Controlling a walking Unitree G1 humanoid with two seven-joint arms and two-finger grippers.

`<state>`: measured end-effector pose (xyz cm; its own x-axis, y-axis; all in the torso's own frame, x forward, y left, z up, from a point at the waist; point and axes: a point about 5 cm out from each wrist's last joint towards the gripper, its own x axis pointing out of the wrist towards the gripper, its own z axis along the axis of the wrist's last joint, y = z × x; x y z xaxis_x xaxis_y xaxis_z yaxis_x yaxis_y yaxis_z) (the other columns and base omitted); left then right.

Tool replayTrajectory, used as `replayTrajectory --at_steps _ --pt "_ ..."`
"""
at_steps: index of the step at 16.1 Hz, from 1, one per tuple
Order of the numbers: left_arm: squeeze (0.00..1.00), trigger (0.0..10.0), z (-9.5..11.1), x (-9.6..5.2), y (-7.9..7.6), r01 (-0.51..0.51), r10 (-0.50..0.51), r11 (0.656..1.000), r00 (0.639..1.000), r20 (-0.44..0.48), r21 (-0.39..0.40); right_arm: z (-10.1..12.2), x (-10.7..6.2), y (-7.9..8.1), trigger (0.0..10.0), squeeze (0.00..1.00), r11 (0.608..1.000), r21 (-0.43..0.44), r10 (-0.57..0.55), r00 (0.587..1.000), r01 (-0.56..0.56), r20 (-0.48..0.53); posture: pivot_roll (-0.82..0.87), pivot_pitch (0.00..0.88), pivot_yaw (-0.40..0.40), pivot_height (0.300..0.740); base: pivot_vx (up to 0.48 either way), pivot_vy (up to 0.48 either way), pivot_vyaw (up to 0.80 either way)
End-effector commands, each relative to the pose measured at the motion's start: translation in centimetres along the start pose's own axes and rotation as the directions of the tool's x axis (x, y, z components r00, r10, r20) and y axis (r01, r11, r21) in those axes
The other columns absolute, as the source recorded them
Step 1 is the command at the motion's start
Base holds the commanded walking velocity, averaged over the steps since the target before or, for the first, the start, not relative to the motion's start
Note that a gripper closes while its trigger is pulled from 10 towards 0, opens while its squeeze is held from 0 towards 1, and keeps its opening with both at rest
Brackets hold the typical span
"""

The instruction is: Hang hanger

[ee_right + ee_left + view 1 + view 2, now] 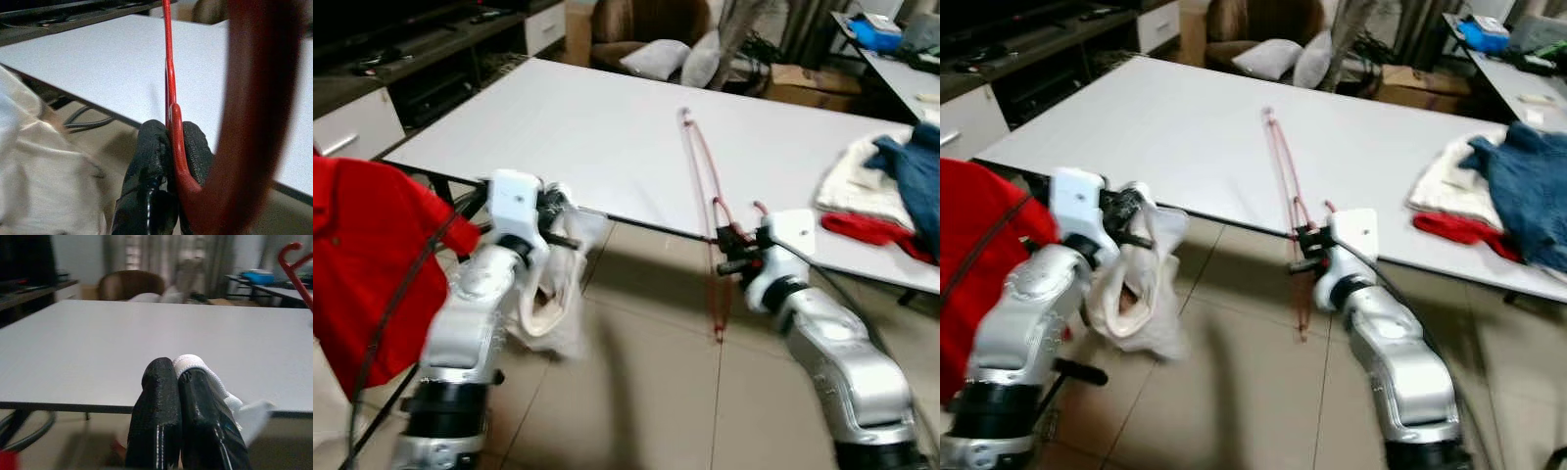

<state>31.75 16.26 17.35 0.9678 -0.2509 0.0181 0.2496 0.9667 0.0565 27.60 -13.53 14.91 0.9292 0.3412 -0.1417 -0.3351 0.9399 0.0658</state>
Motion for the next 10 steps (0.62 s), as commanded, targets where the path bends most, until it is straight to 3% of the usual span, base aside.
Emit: replayTrajectory --at_steps 1,7,10 --pt "0.00 10.0 0.6 0.3 -0.2 0.009 -0.009 1.000 1.000 0.025 0.000 0.6 -0.1 -0.5 10.0 0.00 0.999 -0.028 -0.014 1.000 0.015 0.025 0.03 0.000 -0.037 0.740 0.341 0.000 0.00" --pt "0.00 10.0 1.0 1.0 0.0 0.026 -0.026 1.000 0.999 0.033 0.011 0.5 -0.2 -0.5 10.0 0.00 1.000 -0.016 -0.021 0.999 0.022 0.026 0.03 0.000 -0.016 0.740 0.337 0.000 0.00" --pt "0.00 10.0 2.4 2.3 0.5 0.048 -0.050 0.998 0.997 0.062 0.035 1.5 -0.6 -1.2 10.0 0.00 0.991 -0.103 0.093 0.995 -0.090 0.026 0.04 0.000 -0.007 0.740 0.337 0.000 0.00"
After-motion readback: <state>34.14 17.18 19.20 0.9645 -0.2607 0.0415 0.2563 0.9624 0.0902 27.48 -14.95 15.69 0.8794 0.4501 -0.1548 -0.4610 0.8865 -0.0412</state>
